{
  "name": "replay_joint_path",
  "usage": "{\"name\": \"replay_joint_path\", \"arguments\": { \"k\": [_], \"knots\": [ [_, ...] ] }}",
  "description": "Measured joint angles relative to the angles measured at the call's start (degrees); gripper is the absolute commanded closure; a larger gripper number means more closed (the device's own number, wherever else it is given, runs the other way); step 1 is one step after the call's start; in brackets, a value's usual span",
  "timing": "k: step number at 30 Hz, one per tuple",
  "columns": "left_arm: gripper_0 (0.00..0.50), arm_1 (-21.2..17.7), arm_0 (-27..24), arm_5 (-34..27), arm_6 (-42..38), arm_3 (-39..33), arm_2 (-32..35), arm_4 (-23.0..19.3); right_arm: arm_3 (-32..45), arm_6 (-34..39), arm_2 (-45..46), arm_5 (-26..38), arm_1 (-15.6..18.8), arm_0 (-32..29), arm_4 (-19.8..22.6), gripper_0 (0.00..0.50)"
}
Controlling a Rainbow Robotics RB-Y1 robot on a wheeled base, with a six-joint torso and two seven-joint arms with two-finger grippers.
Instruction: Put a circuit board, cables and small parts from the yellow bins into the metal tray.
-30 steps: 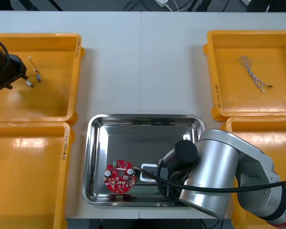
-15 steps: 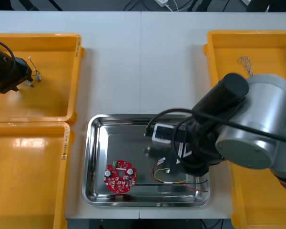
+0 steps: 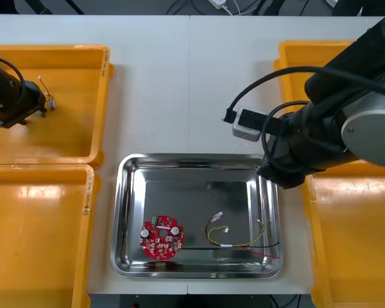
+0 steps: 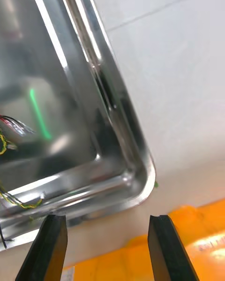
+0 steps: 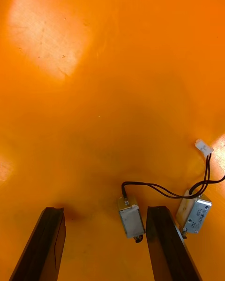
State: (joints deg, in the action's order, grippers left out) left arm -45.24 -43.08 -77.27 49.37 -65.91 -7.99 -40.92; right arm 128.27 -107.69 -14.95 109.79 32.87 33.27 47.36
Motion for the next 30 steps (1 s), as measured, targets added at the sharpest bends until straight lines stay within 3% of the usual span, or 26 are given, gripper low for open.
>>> {"name": "replay_joint_path", "arguments": {
  "k": [7,8,9,10,11,12,19,30],
  "knots": [
    [0.000,0.1,0.0,0.1,0.1,0.0,-0.1,0.0,-9.4,0.0,7.3,0.0,1.7,2.9,5.5,0.000],
    [0.059,0.1,0.0,0.1,0.1,0.0,-0.3,0.0,-10.5,0.0,8.1,0.0,1.8,3.3,5.6,0.000],
    [0.173,0.1,0.0,0.3,0.1,0.0,-0.5,0.0,-11.3,0.0,8.8,0.0,2.0,3.7,5.6,0.000],
    [0.242,0.1,0.0,0.4,0.1,0.1,-0.7,0.0,-12.0,0.0,9.4,0.0,2.2,4.1,5.5,0.000],
    [0.389,0.1,0.0,0.5,0.1,0.1,-1.0,0.0,-12.6,0.0,10.0,0.0,2.4,4.4,5.4,0.000],
    [0.495,0.1,0.0,0.6,0.1,0.1,-1.2,0.0,-13.0,0.0,10.5,0.0,2.7,4.7,5.0,0.000],
    [0.500,0.1,0.0,0.7,0.2,0.1,-1.8,0.0,-15.0,0.0,12.9,0.0,4.5,6.3,-0.9,0.000],
    [0.500,0.1,0.0,0.9,2.1,0.1,-1.8,0.0,-30.6,0.0,19.6,0.0,4.7,10.7,-6.5,0.000]
  ]
}}
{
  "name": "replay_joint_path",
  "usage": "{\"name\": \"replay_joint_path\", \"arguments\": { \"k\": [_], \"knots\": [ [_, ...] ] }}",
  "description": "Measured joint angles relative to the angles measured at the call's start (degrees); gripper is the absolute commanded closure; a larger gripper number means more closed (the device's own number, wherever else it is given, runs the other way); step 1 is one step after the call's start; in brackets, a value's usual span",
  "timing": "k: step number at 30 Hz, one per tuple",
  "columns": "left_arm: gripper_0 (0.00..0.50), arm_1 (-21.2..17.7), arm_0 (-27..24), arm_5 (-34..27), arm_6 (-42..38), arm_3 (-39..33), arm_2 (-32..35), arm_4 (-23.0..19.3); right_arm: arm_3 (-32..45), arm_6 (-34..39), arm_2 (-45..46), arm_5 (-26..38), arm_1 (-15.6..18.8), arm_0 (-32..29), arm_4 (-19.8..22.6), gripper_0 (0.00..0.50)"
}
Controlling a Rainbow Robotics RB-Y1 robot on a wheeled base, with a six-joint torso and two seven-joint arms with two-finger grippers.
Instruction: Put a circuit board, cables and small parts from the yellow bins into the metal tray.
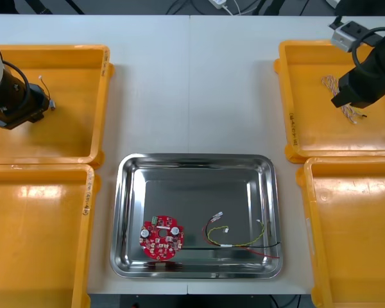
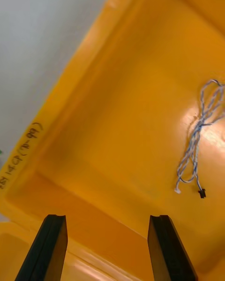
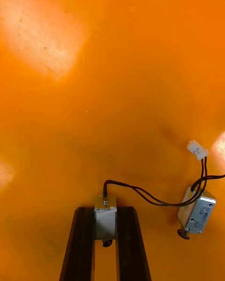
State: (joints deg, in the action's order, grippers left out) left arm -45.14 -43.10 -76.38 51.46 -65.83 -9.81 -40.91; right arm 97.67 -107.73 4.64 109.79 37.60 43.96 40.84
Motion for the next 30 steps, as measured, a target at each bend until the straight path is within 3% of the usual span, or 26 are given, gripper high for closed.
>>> {"name": "replay_joint_path", "arguments": {
  "k": [8,18,30],
  "knots": [
    [0.498,-0.1,-0.6,-5.6,1.4,-1.5,0.0,-0.1,-9.1,-0.8,3.3,0.0,0.0,2.1,-5.4,0.000],
    [0.499,-0.9,-0.6,-14.8,1.4,-10.7,0.0,0.0,-22.8,-4.1,4.5,-3.9,0.0,7.3,-7.3,0.000],
    [0.499,-1.0,-0.6,-21.5,1.4,-19.2,0.9,0.6,-30.0,-7.7,3.9,-13.1,0.0,9.6,-7.6,0.000]
  ]
}}
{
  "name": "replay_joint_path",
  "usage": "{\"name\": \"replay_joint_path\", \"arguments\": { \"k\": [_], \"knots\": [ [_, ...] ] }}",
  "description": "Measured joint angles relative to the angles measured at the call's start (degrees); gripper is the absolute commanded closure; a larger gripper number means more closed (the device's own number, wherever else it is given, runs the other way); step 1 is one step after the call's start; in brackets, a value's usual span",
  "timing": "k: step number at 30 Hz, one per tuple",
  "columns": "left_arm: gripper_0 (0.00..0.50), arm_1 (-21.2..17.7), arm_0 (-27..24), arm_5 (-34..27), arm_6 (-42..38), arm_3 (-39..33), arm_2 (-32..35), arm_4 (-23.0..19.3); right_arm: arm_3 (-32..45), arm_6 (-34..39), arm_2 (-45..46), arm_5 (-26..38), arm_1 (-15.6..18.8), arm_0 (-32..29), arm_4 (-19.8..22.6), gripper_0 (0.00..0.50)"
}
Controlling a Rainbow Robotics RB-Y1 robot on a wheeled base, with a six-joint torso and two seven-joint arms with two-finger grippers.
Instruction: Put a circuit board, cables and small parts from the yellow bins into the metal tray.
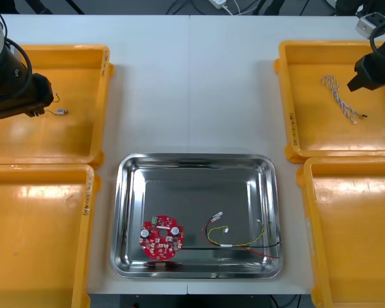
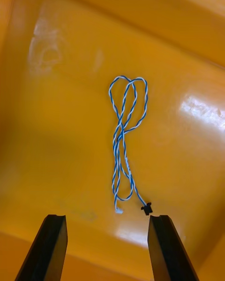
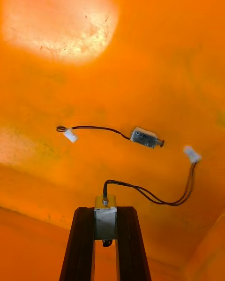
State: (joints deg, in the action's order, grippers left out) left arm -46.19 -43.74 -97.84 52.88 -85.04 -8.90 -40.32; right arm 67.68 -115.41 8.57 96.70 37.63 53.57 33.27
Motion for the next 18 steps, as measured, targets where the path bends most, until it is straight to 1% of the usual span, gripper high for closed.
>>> {"name": "replay_joint_path", "arguments": {
  "k": [8,13,18],
  "knots": [
    [0.498,0.0,0.0,-2.3,0.0,-4.6,1.3,-0.5,-5.6,-0.8,-2.1,-2.9,0.0,1.2,0.1,0.000],
    [0.498,0.0,0.0,-3.6,0.0,-7.7,1.3,-2.4,-8.1,-5.9,-2.1,-5.8,0.0,1.4,0.1,0.000],
    [0.500,0.0,0.0,-7.5,0.0,-12.2,1.3,-3.2,-12.7,-10.2,-2.1,-8.5,0.0,2.7,0.1,0.000]
  ]
}}
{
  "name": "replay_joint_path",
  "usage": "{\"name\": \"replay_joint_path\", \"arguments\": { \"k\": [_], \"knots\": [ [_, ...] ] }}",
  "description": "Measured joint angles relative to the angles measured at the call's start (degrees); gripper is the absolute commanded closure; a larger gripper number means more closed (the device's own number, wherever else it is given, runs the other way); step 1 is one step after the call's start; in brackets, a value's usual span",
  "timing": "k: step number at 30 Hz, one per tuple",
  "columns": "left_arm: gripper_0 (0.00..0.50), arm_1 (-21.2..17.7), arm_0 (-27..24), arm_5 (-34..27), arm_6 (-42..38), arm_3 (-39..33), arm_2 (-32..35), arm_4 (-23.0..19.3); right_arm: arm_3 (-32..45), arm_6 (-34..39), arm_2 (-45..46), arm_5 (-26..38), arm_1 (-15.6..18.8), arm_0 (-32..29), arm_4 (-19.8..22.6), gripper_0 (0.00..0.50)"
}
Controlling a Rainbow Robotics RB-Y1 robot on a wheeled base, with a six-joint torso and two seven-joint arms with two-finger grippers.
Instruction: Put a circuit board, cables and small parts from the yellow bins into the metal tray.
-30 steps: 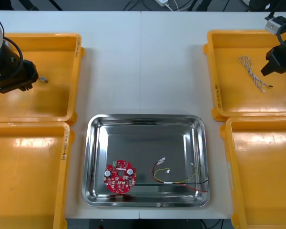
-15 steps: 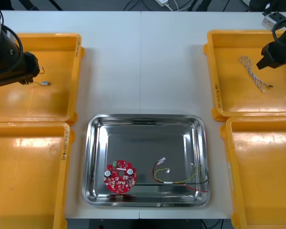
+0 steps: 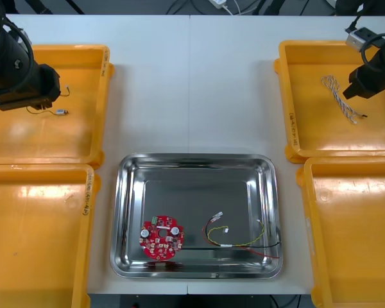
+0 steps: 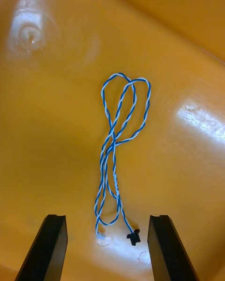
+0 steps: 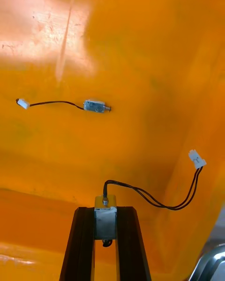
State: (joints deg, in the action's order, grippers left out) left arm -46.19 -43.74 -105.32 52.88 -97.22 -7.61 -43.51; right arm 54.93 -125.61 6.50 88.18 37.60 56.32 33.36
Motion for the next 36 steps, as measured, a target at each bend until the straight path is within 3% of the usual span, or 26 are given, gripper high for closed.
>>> {"name": "replay_joint_path", "arguments": {
  "k": [5,15,25,36],
  "knots": [
    [0.498,0.1,0.0,-3.8,0.0,-4.9,0.0,-0.3,-1.4,-0.2,0.0,-2.0,0.0,0.6,-0.1,0.000],
    [0.499,2.8,0.0,-4.2,-0.3,-12.4,0.0,-0.9,-5.7,-2.3,0.0,-5.9,-0.4,1.4,-0.2,0.000],
    [0.497,8.7,0.4,-4.3,-3.6,-18.9,-1.8,3.5,-9.4,-4.1,0.0,-9.0,-1.3,1.7,-0.7,0.000],
    [0.497,13.9,4.0,-4.3,-6.0,-21.5,-8.8,7.1,-13.0,-4.4,0.0,-12.1,-1.3,1.7,-0.9,0.000]
  ]
}}
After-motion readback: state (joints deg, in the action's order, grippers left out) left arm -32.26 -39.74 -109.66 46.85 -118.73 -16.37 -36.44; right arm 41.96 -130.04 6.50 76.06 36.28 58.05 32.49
